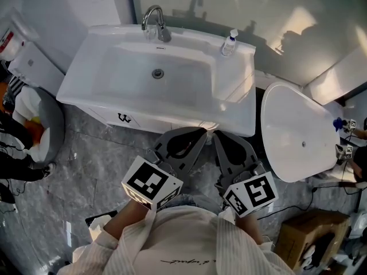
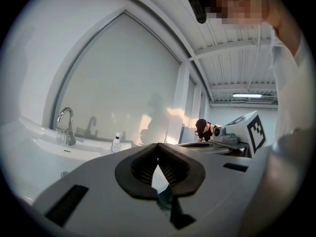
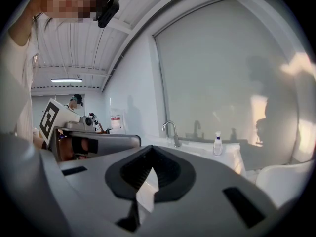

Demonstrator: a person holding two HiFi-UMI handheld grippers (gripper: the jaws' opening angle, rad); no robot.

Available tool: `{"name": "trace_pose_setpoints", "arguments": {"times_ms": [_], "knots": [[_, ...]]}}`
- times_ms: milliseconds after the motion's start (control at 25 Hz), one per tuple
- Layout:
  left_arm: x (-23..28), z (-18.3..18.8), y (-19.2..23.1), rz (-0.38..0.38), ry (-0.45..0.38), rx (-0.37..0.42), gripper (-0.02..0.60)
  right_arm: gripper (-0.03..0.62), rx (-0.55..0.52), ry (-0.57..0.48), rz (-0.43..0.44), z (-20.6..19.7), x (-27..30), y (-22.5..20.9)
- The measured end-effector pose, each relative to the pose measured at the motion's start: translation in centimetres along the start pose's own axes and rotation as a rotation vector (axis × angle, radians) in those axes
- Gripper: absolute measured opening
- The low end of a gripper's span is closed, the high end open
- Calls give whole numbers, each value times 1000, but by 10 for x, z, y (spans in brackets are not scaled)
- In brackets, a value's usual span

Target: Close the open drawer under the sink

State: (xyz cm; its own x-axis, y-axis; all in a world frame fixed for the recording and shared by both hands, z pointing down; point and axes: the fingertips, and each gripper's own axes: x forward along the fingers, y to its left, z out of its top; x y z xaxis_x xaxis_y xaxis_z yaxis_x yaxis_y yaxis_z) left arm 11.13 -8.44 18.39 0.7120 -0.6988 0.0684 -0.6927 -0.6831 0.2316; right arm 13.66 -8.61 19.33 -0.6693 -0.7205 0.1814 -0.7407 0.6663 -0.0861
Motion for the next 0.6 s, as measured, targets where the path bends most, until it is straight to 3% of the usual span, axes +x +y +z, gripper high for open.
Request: {"name": "trace_pose_setpoints", "arguments": {"times_ms": [600], "knots": [[-3,-5,5,0,17,17,15,9,21,11,-9,-6,1,2]]}}
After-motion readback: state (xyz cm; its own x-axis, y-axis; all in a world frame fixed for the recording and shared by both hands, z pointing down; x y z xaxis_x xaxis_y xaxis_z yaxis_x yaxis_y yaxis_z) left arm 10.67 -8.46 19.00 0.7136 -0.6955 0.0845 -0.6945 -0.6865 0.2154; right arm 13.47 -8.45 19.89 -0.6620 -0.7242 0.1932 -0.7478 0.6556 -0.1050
